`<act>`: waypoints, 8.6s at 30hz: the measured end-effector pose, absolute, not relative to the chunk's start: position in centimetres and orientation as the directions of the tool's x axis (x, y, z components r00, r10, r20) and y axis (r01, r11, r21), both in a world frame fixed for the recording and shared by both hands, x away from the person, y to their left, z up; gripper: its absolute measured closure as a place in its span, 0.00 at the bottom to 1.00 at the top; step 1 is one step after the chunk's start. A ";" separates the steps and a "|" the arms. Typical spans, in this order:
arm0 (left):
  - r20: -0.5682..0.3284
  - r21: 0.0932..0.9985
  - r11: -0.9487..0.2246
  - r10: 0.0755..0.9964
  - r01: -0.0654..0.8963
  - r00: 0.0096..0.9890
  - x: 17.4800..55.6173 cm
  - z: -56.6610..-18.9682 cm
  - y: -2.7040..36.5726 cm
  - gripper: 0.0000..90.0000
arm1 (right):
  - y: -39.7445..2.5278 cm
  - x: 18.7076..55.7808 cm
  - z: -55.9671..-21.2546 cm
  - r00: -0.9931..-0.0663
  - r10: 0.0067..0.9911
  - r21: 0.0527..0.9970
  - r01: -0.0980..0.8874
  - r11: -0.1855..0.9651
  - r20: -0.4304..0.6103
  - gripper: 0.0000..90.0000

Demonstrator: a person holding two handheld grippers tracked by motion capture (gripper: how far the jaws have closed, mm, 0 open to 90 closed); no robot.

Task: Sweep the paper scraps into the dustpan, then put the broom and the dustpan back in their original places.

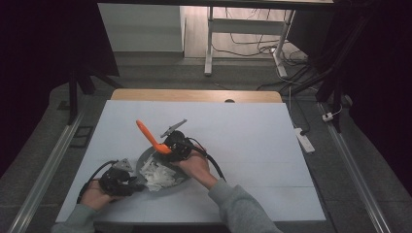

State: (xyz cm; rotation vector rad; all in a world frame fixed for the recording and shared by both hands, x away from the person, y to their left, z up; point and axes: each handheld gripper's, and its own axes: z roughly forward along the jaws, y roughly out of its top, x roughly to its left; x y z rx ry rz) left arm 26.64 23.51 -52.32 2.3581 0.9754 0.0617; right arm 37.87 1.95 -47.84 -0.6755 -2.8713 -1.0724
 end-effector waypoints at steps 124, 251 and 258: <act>-0.195 0.609 -0.451 0.713 0.653 0.674 26.2 -51.7 24.6 0.69 | -15.0 38.8 -45.6 -0.761 0.614 0.757 0.523 0.391 0.209 0.78; -0.236 0.583 0.023 0.961 0.812 0.141 28.5 -52.7 23.2 0.69 | -25.6 37.2 -50.1 -0.652 0.643 0.575 0.726 0.377 0.402 0.78; -0.230 0.569 0.030 0.965 0.822 0.125 28.7 -53.0 23.0 0.68 | -26.0 37.8 -50.3 -0.642 0.650 0.563 0.737 0.375 0.407 0.77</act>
